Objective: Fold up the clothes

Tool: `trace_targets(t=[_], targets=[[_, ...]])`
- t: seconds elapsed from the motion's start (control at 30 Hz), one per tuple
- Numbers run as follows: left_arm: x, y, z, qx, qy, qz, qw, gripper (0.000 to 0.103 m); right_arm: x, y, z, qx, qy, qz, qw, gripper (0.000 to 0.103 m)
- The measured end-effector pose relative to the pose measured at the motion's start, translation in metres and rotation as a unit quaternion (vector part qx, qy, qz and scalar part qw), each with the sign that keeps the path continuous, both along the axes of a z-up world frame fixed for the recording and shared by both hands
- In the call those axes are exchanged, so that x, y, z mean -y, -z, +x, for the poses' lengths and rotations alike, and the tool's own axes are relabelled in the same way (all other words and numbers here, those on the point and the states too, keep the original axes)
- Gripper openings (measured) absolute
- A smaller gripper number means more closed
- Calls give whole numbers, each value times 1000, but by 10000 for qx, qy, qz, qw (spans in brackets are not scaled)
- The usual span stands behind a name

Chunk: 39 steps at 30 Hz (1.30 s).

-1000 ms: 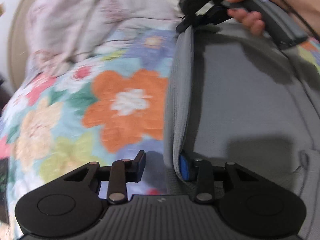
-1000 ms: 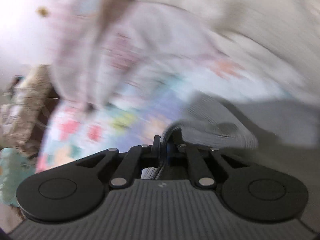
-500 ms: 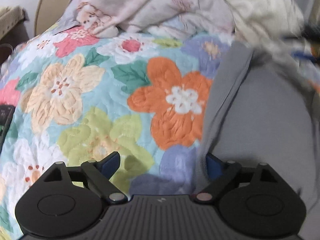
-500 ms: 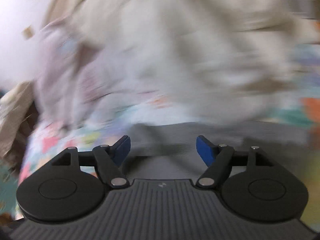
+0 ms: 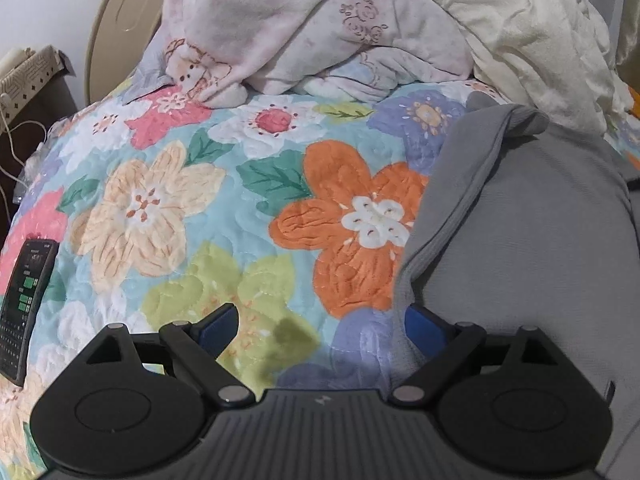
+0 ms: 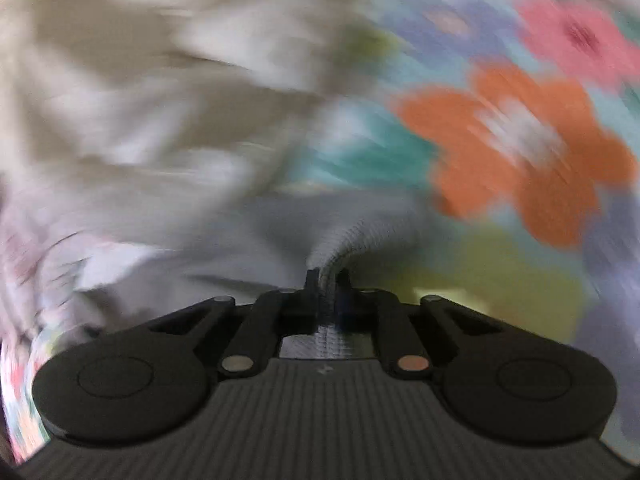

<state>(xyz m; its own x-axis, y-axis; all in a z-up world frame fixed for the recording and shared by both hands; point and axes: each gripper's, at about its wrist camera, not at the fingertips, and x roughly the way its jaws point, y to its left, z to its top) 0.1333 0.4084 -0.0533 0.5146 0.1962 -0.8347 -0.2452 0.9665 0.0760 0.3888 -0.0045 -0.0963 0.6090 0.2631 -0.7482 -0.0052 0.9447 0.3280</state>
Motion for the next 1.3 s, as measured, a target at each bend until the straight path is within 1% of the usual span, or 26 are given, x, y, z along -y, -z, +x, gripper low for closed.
trace_targets(t=[0.07, 0.17, 0.2, 0.23, 0.3, 0.33, 0.37, 0.4, 0.47, 0.53, 0.63, 0.67, 0.7, 0.73, 0.77, 0.8, 0.87, 0.93, 0.97, 1.0, 1.03, 1.07, 1.1, 1.13, 1.2, 1.3], targets=[[-5, 2, 0, -36, -59, -47, 10000, 91, -31, -18, -1, 282, -682, 52, 9973, 10], [-11, 6, 1, -131, -124, -136, 9997, 91, -78, -29, 9, 118, -965, -939, 9908, 38], [-12, 6, 1, -153, -126, -165, 9997, 91, -85, -32, 10, 130, -990, -1066, 9893, 46], [-13, 7, 0, -174, -128, -194, 9996, 91, -96, -37, 8, 247, -984, -1169, 9879, 49], [-14, 6, -1, -181, -119, -214, 9995, 91, -117, -49, 1, 537, -898, -1102, 9884, 66], [-15, 5, -1, -179, -113, -204, 9996, 92, -124, -53, 0, 635, -877, -1032, 9887, 69], [-15, 4, -2, -174, -104, -190, 9996, 92, -129, -55, 1, 626, -911, -927, 9895, 78], [-16, 4, -2, -177, -99, -178, 9996, 94, -136, -56, 2, 577, -965, -806, 9904, 81], [-17, 5, -2, -240, -71, -176, 9995, 94, -153, -38, 11, -262, -1181, -179, 9925, 81], [-17, 7, 0, -352, 4, -209, 9992, 94, -158, -19, 18, -809, -959, 6, 9921, 81], [-15, 10, 1, -366, 97, -248, 9990, 94, -157, 11, 32, -1395, -517, 489, 9877, 80], [-15, 11, 1, -361, 120, -243, 9990, 94, -158, 20, 36, -1465, -394, 695, 9860, 74], [-14, 12, 2, -358, 142, -224, 9990, 94, -163, 23, 40, -1403, -391, 762, 9864, 54], [-13, 13, 2, -354, 162, -194, 9991, 94, -171, 25, 44, -1279, -442, 765, 9878, 40], [-12, 14, 2, -354, 176, -147, 9991, 94, -181, 20, 48, -1090, -678, 733, 9890, 10], [-12, 15, 2, -361, 182, -95, 9991, 94, -193, 13, 51, -869, -997, 684, 9888, 9], [-12, 17, 3, -363, 168, -29, 9992, 94, -202, -4, 53, -375, -1407, 1005, 9842, 9], [-14, 18, 4, -368, 123, -1, 9992, 94, -209, -25, 56, 304, -1845, 1606, 9691, 9], [-15, 18, 4, -361, 109, -31, 9993, 94, -213, -30, 57, 510, -1956, 1660, 9652, 12], [-17, 17, 5, -353, 95, -60, 9993, 94, -222, -30, 64, 512, -1961, 1238, 9714, 24], [-18, 17, 5, -360, 77, -89, 9993, 94, -228, -29, 68, 365, -1890, 887, 9773, 33], [-20, 17, 5, -386, 51, -119, 9992, 94, -231, -26, 71, 181, -1795, 648, 9814, 48], [-21, 17, 6, -409, 34, -140, 9991, 94, -229, -25, 69, -169, -1608, 268, 9865, 49], [-22, 16, 6, -442, 23, -162, 9989, 94, -222, -26, 64, -419, -1436, 117, 9887, 49], [-25, 9, 4, -463, -3, -196, 9987, 94, -207, -31, 52, -731, -1429, 240, 9868, 59], [-31, -10, -2, -301, -113, -151, 9994, 94, -164, -47, 16, -1695, -1504, 635, 9719, 68]])
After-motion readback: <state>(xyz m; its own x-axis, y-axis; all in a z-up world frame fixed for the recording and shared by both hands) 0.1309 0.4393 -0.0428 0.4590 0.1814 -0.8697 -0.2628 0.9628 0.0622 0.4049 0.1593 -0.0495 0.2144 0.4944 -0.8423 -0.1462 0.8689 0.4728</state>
